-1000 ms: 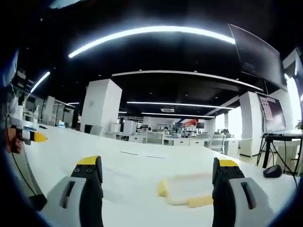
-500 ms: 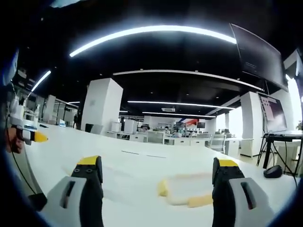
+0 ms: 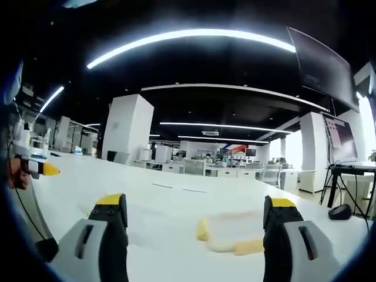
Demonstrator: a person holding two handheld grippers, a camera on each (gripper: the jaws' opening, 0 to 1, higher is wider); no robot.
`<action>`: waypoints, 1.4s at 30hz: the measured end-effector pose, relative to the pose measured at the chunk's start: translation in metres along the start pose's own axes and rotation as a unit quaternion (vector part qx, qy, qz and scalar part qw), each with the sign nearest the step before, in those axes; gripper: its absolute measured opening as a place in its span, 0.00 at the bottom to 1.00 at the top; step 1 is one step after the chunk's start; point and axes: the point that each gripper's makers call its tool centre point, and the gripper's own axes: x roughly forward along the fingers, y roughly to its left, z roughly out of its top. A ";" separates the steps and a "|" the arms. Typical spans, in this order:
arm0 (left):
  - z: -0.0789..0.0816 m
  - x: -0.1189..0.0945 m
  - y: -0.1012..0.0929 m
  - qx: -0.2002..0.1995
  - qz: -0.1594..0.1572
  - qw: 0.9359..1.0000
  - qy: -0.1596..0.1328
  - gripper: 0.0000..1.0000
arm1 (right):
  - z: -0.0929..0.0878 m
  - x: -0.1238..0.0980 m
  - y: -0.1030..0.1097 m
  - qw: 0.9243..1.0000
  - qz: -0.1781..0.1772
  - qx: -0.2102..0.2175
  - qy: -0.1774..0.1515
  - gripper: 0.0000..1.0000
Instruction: Snap each plastic latch of the storage box into its locked position after aligning the lid with the box until every specified latch is closed and the lid sits flush.
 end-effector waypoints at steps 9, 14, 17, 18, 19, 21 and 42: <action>0.004 -0.001 -0.002 0.007 0.002 1.000 -0.007 1.00 | 0.001 -0.001 -0.003 1.000 -0.006 -0.001 -0.003 1.00; 0.020 -0.005 0.001 0.028 0.014 0.999 -0.035 1.00 | 0.003 -0.002 -0.003 1.000 -0.005 -0.004 -0.007 1.00; 0.020 -0.004 0.000 0.038 0.010 0.999 -0.033 1.00 | 0.004 -0.001 -0.003 1.000 -0.004 -0.004 -0.008 1.00; 0.020 -0.004 -0.001 0.037 0.009 0.999 -0.031 1.00 | 0.004 -0.001 -0.003 1.000 -0.003 -0.004 -0.008 1.00; 0.019 -0.003 -0.001 0.037 0.008 0.999 -0.029 1.00 | 0.004 -0.001 -0.003 1.000 -0.003 -0.004 -0.008 1.00; 0.018 -0.003 -0.002 0.036 0.007 0.999 -0.027 1.00 | 0.003 -0.001 -0.002 1.000 -0.001 -0.003 -0.007 1.00; 0.013 -0.002 -0.002 0.045 0.002 0.999 -0.017 1.00 | -0.001 -0.003 -0.012 1.000 -0.008 -0.010 -0.003 1.00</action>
